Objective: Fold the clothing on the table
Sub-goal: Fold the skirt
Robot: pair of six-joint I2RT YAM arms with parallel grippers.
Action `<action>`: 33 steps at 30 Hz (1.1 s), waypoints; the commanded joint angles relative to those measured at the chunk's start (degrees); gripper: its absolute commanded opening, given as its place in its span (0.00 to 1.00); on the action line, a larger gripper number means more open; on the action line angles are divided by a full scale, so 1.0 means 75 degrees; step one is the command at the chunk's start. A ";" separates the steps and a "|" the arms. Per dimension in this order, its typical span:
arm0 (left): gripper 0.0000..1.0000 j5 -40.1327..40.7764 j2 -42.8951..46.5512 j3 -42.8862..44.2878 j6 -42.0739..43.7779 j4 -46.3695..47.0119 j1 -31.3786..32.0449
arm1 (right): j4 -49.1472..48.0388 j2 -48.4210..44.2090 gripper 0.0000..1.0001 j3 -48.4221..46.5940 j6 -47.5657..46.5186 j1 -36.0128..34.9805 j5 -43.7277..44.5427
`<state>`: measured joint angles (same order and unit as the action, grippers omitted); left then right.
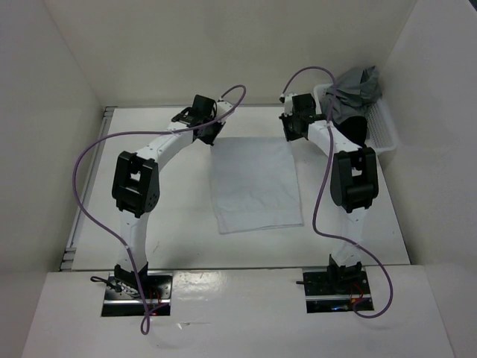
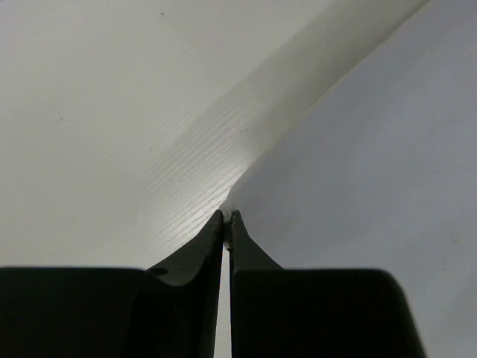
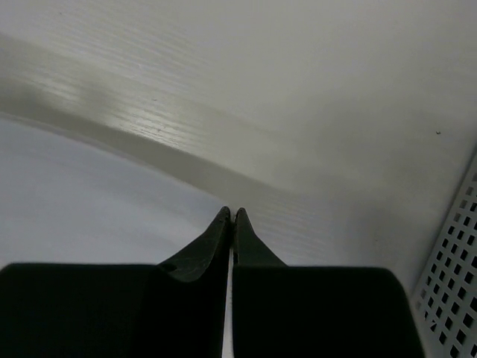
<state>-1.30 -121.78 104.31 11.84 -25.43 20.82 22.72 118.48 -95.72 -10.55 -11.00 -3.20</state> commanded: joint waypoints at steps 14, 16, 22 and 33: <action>0.06 0.0653 0.0650 0.0448 0.0098 0.0098 -0.0045 | -0.0955 -0.1452 0.00 0.0493 0.0458 0.0166 0.1025; 0.06 0.0723 0.0813 0.0354 0.0098 0.0098 -0.0045 | -0.0955 -0.1674 0.00 0.0679 0.0364 0.0167 0.0826; 0.06 0.0338 0.1470 -0.0255 0.0098 0.0168 -0.0045 | -0.0370 -0.2284 0.00 0.1043 -0.0093 0.0167 0.0404; 0.06 -0.0647 0.2994 -0.2247 0.0496 -0.0182 0.0095 | 0.1269 -0.3550 0.00 0.1829 -0.1019 0.0237 -0.0369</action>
<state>-4.62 -102.30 90.45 13.23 -24.97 21.10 27.07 95.90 -83.42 -14.55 -10.35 -4.95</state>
